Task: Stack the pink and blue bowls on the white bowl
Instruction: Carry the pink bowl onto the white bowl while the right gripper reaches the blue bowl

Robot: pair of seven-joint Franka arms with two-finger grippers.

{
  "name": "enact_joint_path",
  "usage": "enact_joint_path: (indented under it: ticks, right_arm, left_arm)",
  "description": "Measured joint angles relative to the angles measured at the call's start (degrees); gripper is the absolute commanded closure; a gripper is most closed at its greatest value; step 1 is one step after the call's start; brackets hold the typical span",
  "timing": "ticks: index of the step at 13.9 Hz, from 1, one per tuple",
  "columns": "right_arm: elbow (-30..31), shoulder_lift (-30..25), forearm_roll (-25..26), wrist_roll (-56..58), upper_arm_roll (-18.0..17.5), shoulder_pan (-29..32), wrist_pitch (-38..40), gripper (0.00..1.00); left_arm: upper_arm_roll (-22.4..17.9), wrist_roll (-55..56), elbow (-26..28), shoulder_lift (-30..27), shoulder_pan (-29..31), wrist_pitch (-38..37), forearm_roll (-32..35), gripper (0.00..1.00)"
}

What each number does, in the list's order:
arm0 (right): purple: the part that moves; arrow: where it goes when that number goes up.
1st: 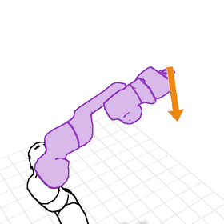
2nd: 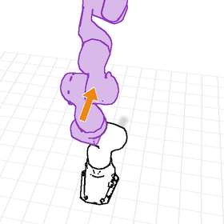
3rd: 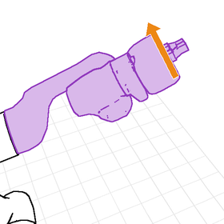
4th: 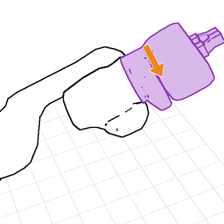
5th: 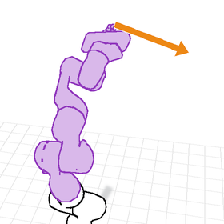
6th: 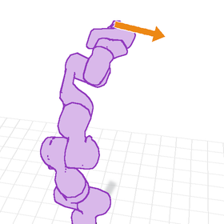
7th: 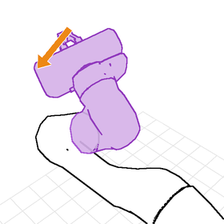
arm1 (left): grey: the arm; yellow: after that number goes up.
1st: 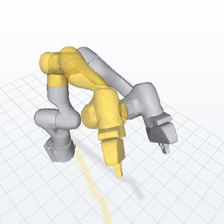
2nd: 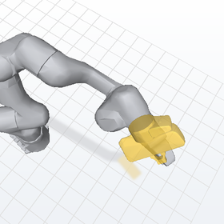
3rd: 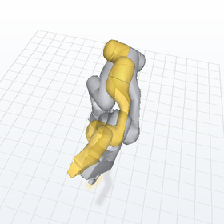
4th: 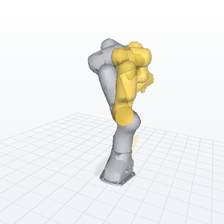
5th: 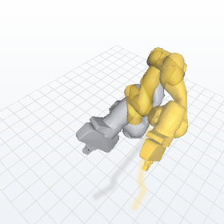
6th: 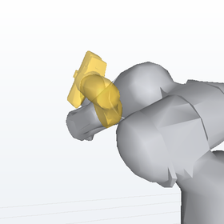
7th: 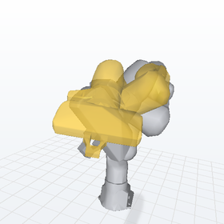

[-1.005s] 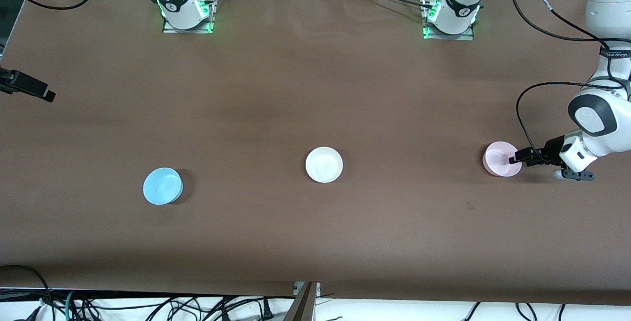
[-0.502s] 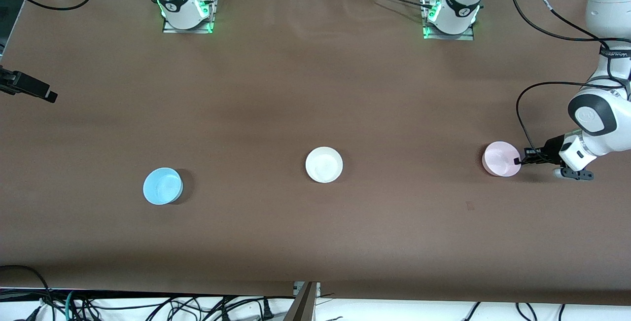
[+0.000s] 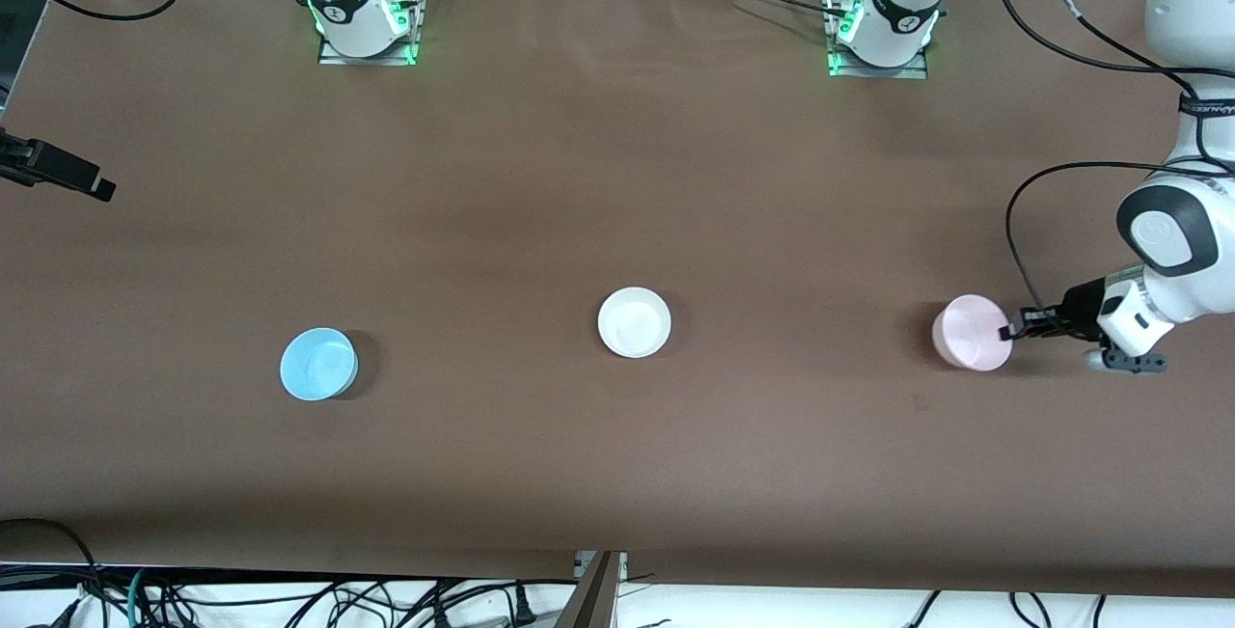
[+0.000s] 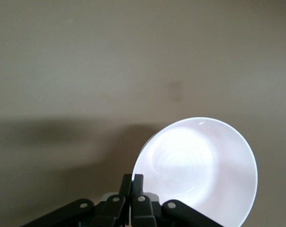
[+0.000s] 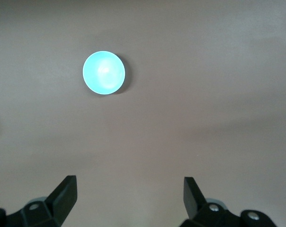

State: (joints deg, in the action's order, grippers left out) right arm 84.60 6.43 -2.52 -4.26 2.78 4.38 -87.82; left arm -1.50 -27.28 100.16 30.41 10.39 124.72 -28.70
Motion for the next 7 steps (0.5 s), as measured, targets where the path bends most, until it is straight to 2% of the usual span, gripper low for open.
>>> enact_joint_path:
  ticks: [3, 7]
  right_arm:
    - [0.00, 0.08, -0.02, -0.03, 0.00, 0.00, 0.00, 0.01]
    - [0.00, 0.11, -0.04, -0.06, 0.00, 0.00, 0.00, 0.01]
  left_arm:
    - [9.10, 12.49, -1.46, -0.66, -2.44, 0.22, 1.63, 1.00]
    - [17.70, 27.01, -1.49, -0.12, -4.95, 4.01, 5.00, 1.00]
